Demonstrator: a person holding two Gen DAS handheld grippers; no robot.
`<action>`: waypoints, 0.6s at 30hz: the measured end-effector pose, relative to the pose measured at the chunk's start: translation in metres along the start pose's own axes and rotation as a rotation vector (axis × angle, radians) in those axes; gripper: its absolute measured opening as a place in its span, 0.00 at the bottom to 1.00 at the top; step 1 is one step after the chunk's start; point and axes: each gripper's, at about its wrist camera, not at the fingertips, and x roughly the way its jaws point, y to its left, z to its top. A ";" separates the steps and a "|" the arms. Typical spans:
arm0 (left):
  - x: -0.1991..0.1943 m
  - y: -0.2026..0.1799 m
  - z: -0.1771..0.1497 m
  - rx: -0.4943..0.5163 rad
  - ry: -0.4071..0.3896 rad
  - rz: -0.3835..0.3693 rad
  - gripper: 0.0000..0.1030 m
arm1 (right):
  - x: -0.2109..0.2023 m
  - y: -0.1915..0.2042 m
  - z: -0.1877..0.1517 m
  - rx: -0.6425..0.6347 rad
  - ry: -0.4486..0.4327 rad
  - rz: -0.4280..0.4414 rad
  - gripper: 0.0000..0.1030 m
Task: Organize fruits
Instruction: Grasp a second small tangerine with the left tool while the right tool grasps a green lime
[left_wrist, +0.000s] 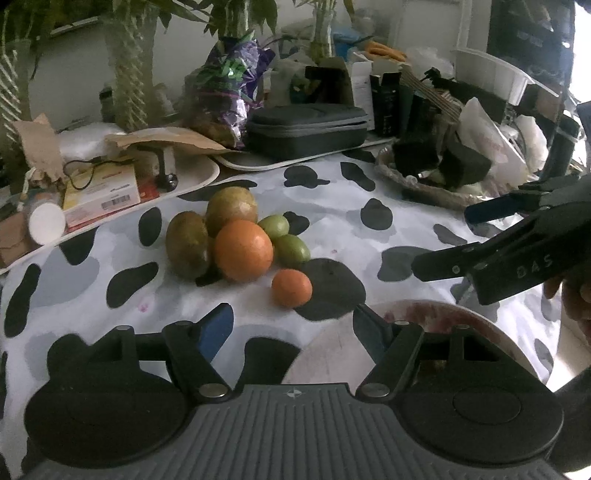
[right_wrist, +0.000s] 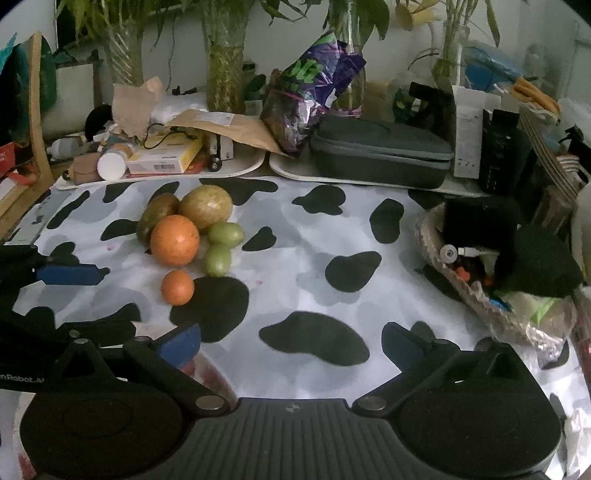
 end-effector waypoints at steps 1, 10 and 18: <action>0.003 0.001 0.002 0.001 0.000 -0.004 0.68 | 0.002 -0.001 0.001 -0.001 0.001 -0.002 1.00; 0.029 0.011 0.014 -0.008 0.031 -0.034 0.55 | 0.022 -0.008 0.012 -0.015 0.013 -0.019 1.00; 0.052 0.015 0.019 -0.002 0.089 -0.063 0.52 | 0.036 -0.010 0.019 -0.039 0.022 -0.021 1.00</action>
